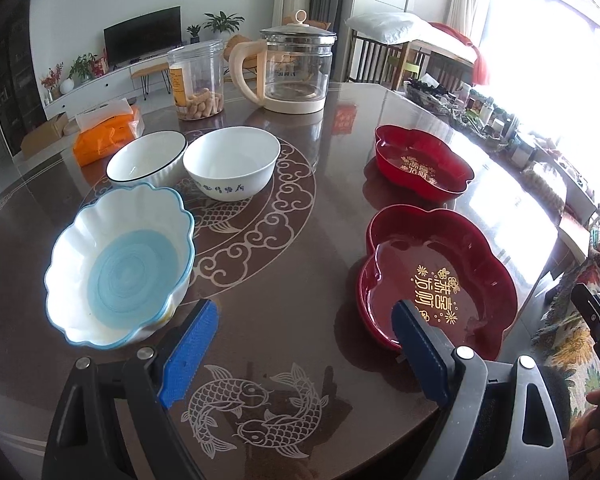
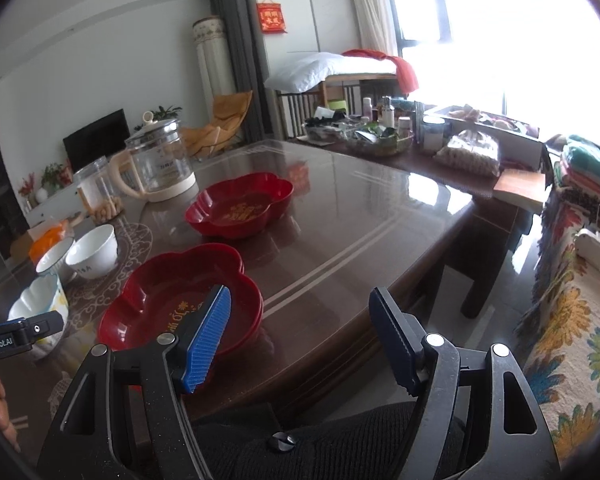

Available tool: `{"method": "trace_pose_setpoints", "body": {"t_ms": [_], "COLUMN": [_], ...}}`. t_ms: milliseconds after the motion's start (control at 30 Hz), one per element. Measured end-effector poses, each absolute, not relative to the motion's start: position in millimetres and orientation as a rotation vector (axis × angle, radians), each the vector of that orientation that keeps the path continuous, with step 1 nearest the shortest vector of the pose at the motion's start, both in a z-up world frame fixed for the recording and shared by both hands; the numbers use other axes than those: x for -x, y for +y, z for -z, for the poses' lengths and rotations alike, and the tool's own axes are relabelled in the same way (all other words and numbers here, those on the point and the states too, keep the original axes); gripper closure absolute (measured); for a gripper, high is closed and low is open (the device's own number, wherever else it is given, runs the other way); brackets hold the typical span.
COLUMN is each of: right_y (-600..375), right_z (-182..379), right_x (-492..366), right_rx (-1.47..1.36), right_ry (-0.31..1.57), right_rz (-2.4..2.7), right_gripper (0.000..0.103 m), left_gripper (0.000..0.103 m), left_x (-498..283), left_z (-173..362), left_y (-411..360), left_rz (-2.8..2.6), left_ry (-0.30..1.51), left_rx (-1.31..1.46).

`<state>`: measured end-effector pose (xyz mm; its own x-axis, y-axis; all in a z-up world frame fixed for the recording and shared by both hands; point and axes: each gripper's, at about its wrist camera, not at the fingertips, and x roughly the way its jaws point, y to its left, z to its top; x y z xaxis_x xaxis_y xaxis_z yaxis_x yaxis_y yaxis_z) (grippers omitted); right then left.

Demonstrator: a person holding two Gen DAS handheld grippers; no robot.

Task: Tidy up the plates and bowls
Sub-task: 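Move the right gripper toward the third red flower-shaped plate, then lower the right gripper around the third red plate's rim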

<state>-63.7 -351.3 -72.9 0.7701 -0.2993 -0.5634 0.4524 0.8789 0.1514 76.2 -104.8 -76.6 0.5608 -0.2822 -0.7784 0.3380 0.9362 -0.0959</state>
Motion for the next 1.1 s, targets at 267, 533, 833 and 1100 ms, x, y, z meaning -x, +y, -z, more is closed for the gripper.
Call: {"method": "trace_pose_setpoints", "body": {"t_ms": [267,533,833,1100], "right_y": [-392,-449,-492,-484], "right_z": [60,83,90,66], "right_x": [25,-41,-103,-144], "right_rx": [-0.227,-0.440,-0.701,-0.376], "right_ry": [0.749,0.990,1.068,1.014], "right_rz": [0.285,0.134,0.064,0.175], "right_gripper": [0.028,0.028,0.028,0.028], "left_gripper": [0.015,0.015,0.015,0.015], "left_x": [-124,-188,-244,-273], "left_z": [60,59,73,80], "left_y": [-135,-185,-230,-252], "left_rz": [0.461,0.490,0.494,0.452], "left_ry": [0.962,1.023,1.069,1.068], "left_rx": [-0.085,-0.157,-0.160,-0.170]}}
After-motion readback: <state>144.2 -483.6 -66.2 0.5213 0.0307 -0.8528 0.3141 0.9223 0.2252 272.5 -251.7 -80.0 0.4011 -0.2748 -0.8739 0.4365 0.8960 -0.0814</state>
